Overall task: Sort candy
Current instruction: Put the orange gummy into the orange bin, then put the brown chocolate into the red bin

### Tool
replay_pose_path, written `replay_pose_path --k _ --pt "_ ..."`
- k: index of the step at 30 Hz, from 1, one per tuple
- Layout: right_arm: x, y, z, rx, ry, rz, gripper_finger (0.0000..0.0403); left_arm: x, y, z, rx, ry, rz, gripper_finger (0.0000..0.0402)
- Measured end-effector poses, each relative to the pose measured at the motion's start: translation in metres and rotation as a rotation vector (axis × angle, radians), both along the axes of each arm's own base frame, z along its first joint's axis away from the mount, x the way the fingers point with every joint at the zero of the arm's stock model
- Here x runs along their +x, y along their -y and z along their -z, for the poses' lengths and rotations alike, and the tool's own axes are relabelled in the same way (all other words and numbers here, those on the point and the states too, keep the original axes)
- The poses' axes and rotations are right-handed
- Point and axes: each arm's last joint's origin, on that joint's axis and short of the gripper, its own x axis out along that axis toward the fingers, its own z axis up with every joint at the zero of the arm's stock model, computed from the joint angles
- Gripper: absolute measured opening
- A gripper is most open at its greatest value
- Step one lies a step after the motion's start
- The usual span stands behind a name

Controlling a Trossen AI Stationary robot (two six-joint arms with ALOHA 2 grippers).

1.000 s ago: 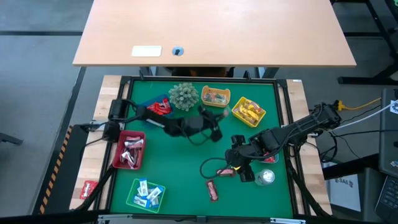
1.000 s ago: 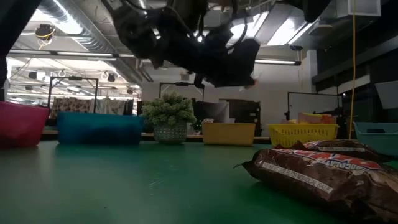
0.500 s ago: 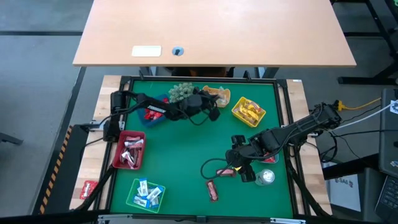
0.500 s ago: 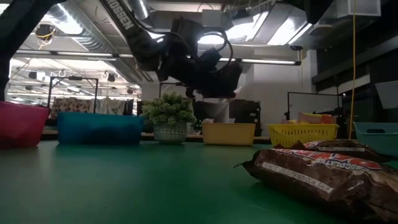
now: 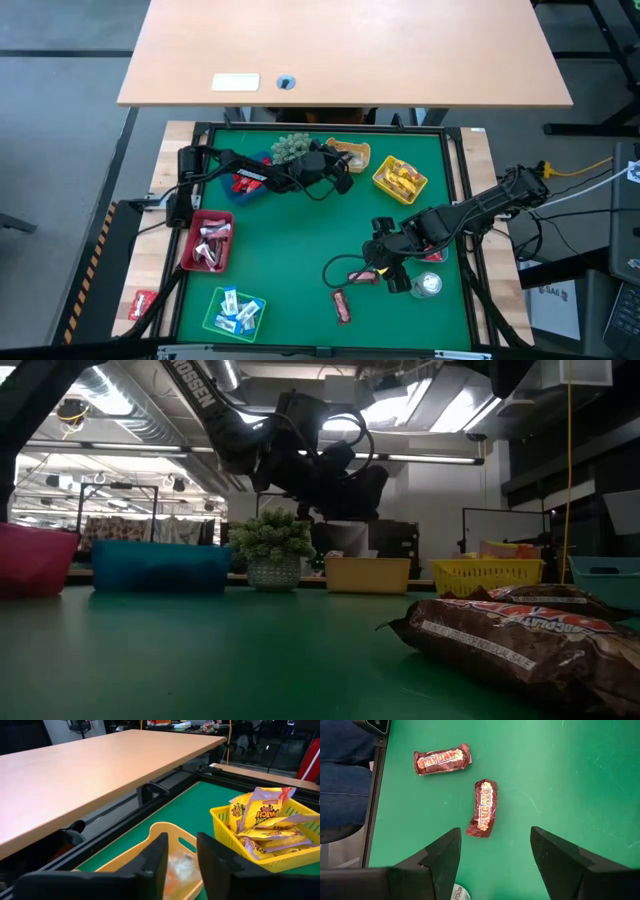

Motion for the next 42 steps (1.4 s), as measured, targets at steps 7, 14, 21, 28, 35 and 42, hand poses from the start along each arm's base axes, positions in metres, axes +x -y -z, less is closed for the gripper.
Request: replay_pose_path --k 7,14,21,28,35,42 --pt "0.000 0.000 0.000 -0.001 -0.002 0.000 0.0238 0.000 0.002 0.000 0.001 0.000 0.004 0.0131" --pt "0.000 0.000 0.000 0.003 0.002 0.002 0.0238 0.000 0.027 -0.030 0.058 0.027 0.073 0.0137" --pt "0.001 -0.001 0.000 0.019 0.004 0.031 0.0238 -0.018 0.076 -0.073 0.107 -0.105 0.210 0.0136" --pt "0.005 -0.007 0.014 0.043 0.048 0.022 0.0238 -0.054 0.132 -0.107 0.029 -0.204 0.344 0.0136" --pt "0.003 -0.016 0.060 0.060 0.080 0.011 0.0238 -0.075 0.186 -0.121 -0.026 -0.180 0.483 0.0136" --pt "-0.006 -0.009 0.100 0.024 0.057 0.029 0.0238 -0.085 0.229 -0.114 -0.013 -0.221 0.614 0.0136"
